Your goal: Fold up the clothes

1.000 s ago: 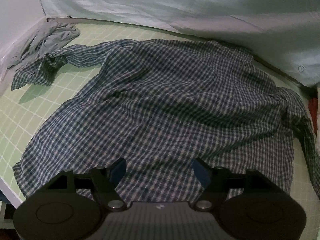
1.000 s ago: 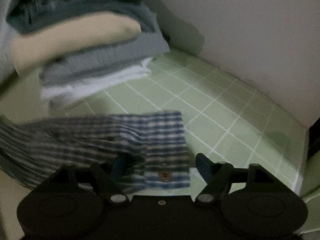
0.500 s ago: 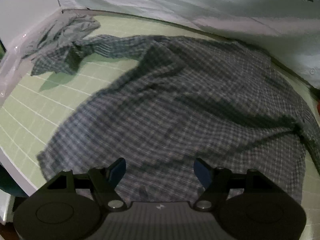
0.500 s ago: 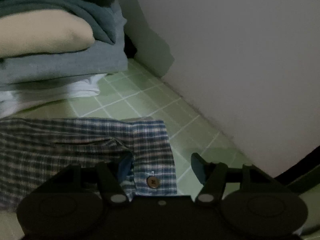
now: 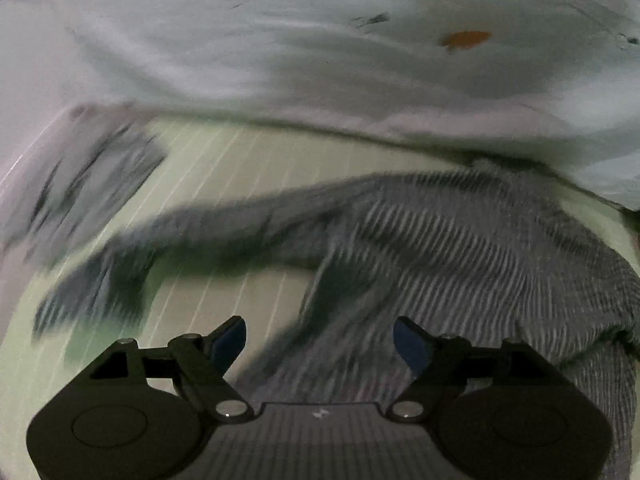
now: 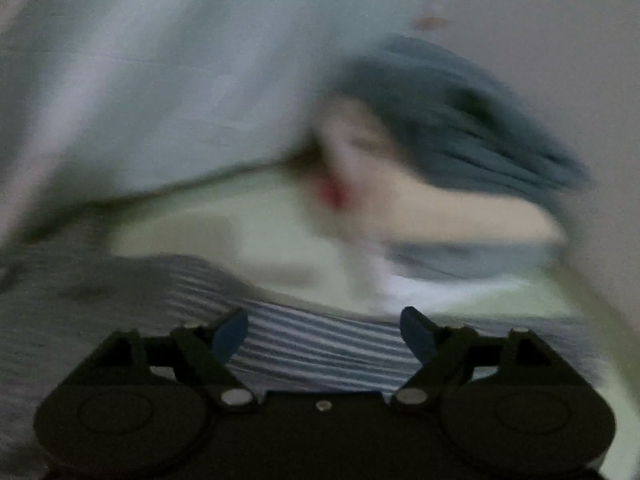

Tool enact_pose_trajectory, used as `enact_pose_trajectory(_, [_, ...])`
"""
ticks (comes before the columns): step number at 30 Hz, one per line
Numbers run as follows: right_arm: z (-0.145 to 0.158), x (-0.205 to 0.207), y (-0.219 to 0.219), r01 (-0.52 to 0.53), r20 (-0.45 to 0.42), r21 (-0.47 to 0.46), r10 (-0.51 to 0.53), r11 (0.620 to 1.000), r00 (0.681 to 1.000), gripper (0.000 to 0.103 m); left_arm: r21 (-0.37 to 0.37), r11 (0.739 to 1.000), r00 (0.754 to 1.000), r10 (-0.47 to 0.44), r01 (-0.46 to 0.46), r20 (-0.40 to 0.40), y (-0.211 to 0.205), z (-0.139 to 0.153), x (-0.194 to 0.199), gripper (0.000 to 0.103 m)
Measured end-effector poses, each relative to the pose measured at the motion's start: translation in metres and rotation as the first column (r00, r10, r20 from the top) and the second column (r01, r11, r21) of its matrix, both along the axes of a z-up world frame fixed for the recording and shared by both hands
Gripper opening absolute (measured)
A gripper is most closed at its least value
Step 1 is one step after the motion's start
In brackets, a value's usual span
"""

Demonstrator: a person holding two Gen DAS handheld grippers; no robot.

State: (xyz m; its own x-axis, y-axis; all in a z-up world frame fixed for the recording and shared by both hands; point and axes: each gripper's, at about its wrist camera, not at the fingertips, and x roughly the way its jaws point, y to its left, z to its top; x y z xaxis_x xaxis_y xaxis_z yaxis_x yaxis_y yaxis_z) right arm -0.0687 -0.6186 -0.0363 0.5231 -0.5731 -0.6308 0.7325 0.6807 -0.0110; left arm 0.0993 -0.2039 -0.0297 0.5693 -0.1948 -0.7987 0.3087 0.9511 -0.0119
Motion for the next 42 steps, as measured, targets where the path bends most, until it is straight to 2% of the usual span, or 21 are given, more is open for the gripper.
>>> enact_pose_trajectory(3, [-0.002, 0.066, 0.014, -0.132, 0.028, 0.05, 0.131, 0.99, 0.991, 0.086, 0.013, 0.997, 0.997, -0.072, 0.072, 0.028, -0.023, -0.003, 0.049, 0.085])
enact_pose_trajectory(6, [-0.013, 0.139, 0.016, -0.248, 0.01, 0.068, 0.247, 0.966, 0.969, 0.086, -0.005, 0.993, 0.993, -0.117, 0.117, 0.021, -0.048, -0.014, 0.098, 0.087])
enact_pose_trajectory(10, [-0.041, 0.214, 0.011, -0.293, 0.007, 0.176, 0.296, 0.94, 0.955, 0.086, -0.035, 0.976, 0.976, -0.216, 0.216, 0.002, -0.093, -0.035, 0.148, 0.087])
enact_pose_trajectory(14, [-0.065, 0.251, 0.018, -0.294, -0.017, 0.205, 0.303, 0.934, 0.953, 0.086, -0.083, 0.933, 0.936, -0.351, 0.35, 0.003, -0.148, -0.059, 0.177, 0.087])
enact_pose_trajectory(16, [-0.076, 0.265, 0.02, -0.301, -0.017, 0.224, 0.312, 0.927, 0.95, 0.08, -0.103, 0.913, 0.918, -0.397, 0.394, -0.012, -0.173, -0.071, 0.186, 0.087])
enact_pose_trajectory(18, [-0.082, 0.271, 0.024, -0.328, -0.01, 0.251, 0.341, 0.911, 0.94, 0.058, -0.133, 0.896, 0.9, -0.433, 0.424, -0.048, -0.192, -0.081, 0.193, 0.085])
enact_pose_trajectory(19, [-0.083, 0.27, 0.029, -0.344, -0.014, 0.238, 0.357, 0.908, 0.934, 0.054, -0.147, 0.89, 0.894, -0.444, 0.432, -0.06, -0.199, -0.085, 0.194, 0.083])
enact_pose_trajectory(20, [-0.083, 0.267, 0.034, -0.362, -0.019, 0.217, 0.374, 0.907, 0.927, 0.039, -0.154, 0.889, 0.893, -0.445, 0.432, -0.063, -0.204, -0.088, 0.193, 0.081])
enact_pose_trajectory(21, [-0.083, 0.263, 0.039, -0.377, -0.02, 0.214, 0.39, 0.901, 0.92, 0.023, -0.149, 0.891, 0.895, -0.442, 0.429, -0.066, -0.207, -0.091, 0.191, 0.074])
enact_pose_trajectory(23, [-0.081, 0.253, 0.05, -0.404, -0.022, 0.225, 0.419, 0.887, 0.908, 0.015, -0.132, 0.897, 0.898, -0.434, 0.422, -0.079, -0.21, -0.098, 0.185, 0.061])
enact_pose_trajectory(25, [-0.079, 0.237, 0.066, -0.446, -0.021, 0.222, 0.462, 0.867, 0.887, 0.013, -0.13, 0.904, 0.902, -0.42, 0.407, -0.098, -0.207, -0.104, 0.175, 0.042])
enact_pose_trajectory(26, [-0.077, 0.228, 0.075, -0.468, -0.021, 0.223, 0.484, 0.855, 0.875, 0.012, -0.136, 0.907, 0.907, -0.411, 0.398, -0.091, -0.202, -0.105, 0.168, 0.04])
enact_pose_trajectory(29, [-0.072, 0.198, 0.103, -0.525, -0.015, 0.228, 0.542, 0.82, 0.84, 0.012, -0.166, 0.911, 0.913, -0.396, 0.378, -0.095, -0.182, -0.108, 0.145, 0.024])
enact_pose_trajectory(31, [-0.067, 0.177, 0.124, -0.56, -0.021, 0.211, 0.577, 0.801, 0.817, 0.011, -0.177, 0.914, 0.918, -0.385, 0.364, -0.097, -0.166, -0.108, 0.131, 0.01])
enact_pose_trajectory(34, [-0.059, 0.158, 0.151, -0.615, -0.065, 0.108, 0.623, 0.781, 0.779, 0.01, -0.191, 0.928, 0.933, -0.344, 0.321, -0.104, -0.143, -0.108, 0.115, 0.006])
enact_pose_trajectory(36, [-0.047, 0.158, 0.166, -0.66, -0.111, -0.033, 0.654, 0.751, 0.749, 0.01, -0.184, 0.942, 0.947, -0.303, 0.282, -0.103, -0.133, -0.106, 0.111, 0.006])
enact_pose_trajectory(38, [-0.032, 0.166, 0.178, -0.694, -0.161, -0.19, 0.676, 0.694, 0.72, 0.009, -0.19, 0.951, 0.961, -0.263, 0.244, -0.082, -0.123, -0.099, 0.112, 0.006])
enact_pose_trajectory(40, [-0.017, 0.189, 0.177, -0.705, -0.207, -0.358, 0.684, 0.612, 0.699, 0.009, -0.209, 0.956, 0.974, -0.22, 0.206, -0.047, -0.112, -0.091, 0.115, 0.007])
enact_pose_trajectory(42, [-0.004, 0.222, 0.166, -0.687, -0.24, -0.479, 0.671, 0.547, 0.702, 0.009, -0.219, 0.961, 0.985, -0.175, 0.171, -0.001, -0.1, -0.081, 0.119, 0.007])
